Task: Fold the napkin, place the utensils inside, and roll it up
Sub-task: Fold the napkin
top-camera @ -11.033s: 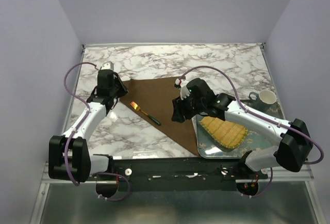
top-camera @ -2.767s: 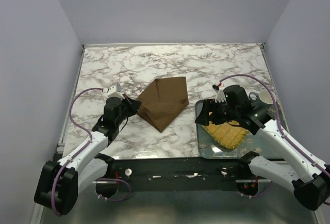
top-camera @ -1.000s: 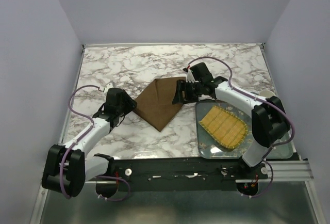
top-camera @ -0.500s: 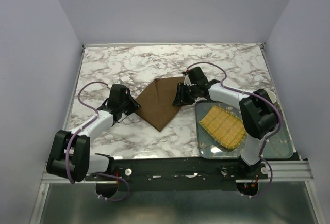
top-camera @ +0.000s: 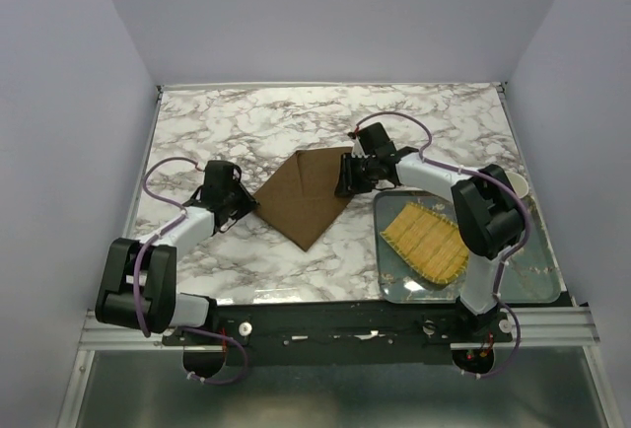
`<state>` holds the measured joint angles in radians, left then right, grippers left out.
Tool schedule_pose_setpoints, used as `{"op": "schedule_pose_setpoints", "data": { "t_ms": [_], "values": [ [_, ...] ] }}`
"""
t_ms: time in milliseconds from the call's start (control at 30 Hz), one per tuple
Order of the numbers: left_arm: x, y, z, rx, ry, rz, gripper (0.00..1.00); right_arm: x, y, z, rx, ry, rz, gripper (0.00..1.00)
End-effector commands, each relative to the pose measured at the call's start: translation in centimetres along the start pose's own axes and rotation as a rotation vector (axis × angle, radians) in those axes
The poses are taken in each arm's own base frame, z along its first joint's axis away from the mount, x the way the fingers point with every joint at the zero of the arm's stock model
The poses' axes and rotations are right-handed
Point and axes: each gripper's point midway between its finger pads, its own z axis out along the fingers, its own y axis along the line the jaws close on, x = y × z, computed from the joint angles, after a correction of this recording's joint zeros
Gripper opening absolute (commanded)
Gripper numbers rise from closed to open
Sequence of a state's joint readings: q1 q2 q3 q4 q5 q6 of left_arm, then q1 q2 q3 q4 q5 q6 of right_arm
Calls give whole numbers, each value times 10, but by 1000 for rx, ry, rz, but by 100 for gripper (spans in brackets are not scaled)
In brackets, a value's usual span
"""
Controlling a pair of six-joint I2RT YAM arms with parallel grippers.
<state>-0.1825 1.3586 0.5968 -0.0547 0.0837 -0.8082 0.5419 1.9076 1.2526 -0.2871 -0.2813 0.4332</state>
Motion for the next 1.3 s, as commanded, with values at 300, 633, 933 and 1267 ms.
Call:
{"op": "schedule_pose_setpoints", "data": {
  "t_ms": [300, 633, 933, 1267],
  "values": [
    [-23, -15, 9, -9, -5, 44, 26, -8, -25, 3, 129, -5, -120, 47],
    [-91, -41, -79, -57, -180, 64, 40, -28, 51, -38, 154, -78, -335, 79],
    [-113, -4, -143, -178, -390, -72, 62, 45, 137, -23, 185, -15, -667, 84],
    [-128, 30, -143, -264, -394, -188, 62, 68, 162, 23, 300, 88, -852, 54]
  ]
}}
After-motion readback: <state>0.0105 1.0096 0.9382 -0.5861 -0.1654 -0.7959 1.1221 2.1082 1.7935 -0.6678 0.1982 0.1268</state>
